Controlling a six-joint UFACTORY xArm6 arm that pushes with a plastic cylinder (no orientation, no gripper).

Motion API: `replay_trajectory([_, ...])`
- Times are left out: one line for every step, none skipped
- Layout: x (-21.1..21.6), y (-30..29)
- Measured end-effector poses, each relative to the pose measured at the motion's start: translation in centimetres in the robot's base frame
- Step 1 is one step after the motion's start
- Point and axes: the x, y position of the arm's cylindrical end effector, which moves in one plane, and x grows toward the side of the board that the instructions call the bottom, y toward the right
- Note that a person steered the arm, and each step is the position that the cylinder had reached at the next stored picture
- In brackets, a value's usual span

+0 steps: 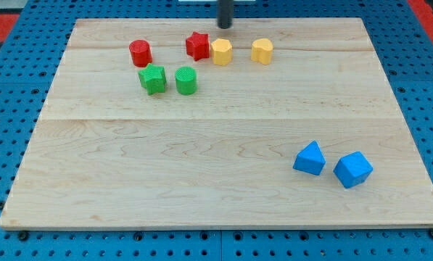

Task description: Move the red star into the yellow hexagon

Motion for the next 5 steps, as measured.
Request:
replay_trajectory([0.8,-4.1])
replay_trajectory([3.0,-4.4])
replay_trajectory([4.3,-5.9])
replay_trajectory([6.3,-4.2])
replay_trajectory([8.1,-0.5])
